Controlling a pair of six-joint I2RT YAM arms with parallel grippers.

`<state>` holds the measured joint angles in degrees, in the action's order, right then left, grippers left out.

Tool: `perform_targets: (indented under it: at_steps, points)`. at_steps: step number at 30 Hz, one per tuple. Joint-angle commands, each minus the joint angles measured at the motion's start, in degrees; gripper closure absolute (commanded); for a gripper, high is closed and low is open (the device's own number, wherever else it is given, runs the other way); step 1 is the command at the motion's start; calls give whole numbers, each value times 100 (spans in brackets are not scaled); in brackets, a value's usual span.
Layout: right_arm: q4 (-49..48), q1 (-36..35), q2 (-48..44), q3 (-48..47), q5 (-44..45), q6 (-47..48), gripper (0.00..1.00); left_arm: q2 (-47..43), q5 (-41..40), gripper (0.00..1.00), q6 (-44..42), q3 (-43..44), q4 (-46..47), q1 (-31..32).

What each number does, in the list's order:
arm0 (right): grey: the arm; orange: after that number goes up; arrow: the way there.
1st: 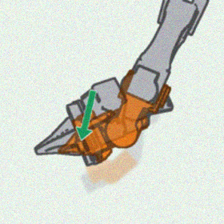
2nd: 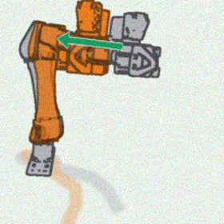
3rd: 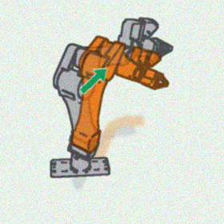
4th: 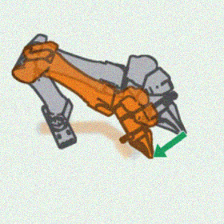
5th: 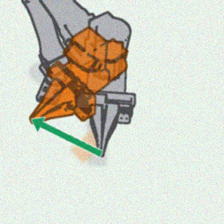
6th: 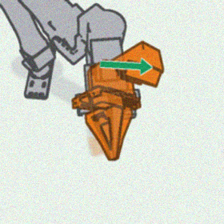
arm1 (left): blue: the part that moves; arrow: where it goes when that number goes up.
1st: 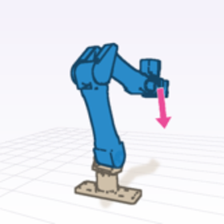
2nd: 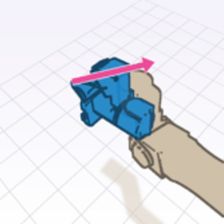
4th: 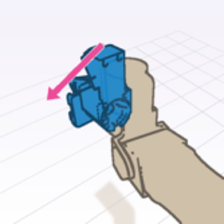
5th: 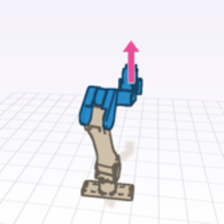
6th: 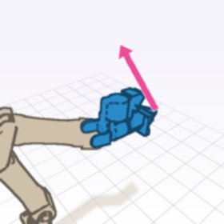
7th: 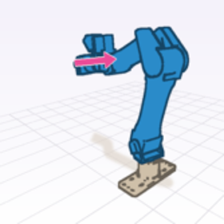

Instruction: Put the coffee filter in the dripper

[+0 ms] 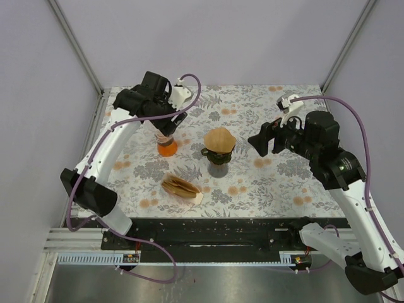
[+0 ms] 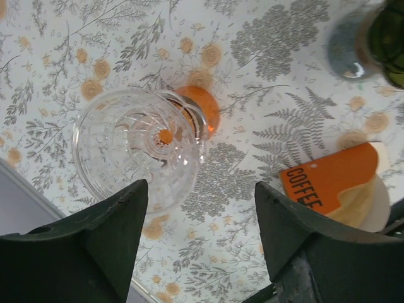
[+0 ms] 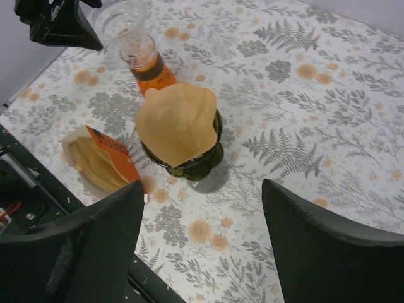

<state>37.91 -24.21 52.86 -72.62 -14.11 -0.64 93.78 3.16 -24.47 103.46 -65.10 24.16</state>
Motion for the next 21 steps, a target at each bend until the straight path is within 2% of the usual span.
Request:
perform_targets:
  at_steps: [1,4,7,9,13,14,16,21]
  points:
    - [-511,-40,-13,-280,-1065,-322,19,-553,992,28,231,245,-292,-218]
    - [-952,-617,206,-147,-1166,-393,22,-755,1354,27,556,87,-188,-534]
    - [-681,-1882,811,-515,273,28,24,-1010,1494,27,750,-159,50,-877]
    - [-574,-2394,1155,-770,619,310,27,-1142,1600,27,812,-230,85,-1114]
    - [-1205,-2677,1463,-623,67,407,32,-1379,1670,27,909,-361,173,-1405]
    - [-1294,-2790,1612,-604,23,433,37,-1414,1688,27,926,-396,208,-1475]
    - [-1138,-3027,2024,-796,48,565,41,-1467,1706,27,961,-458,243,-1572]
    - [-829,-3547,2983,-1088,260,1127,43,-1512,1592,27,979,-599,331,-1669]
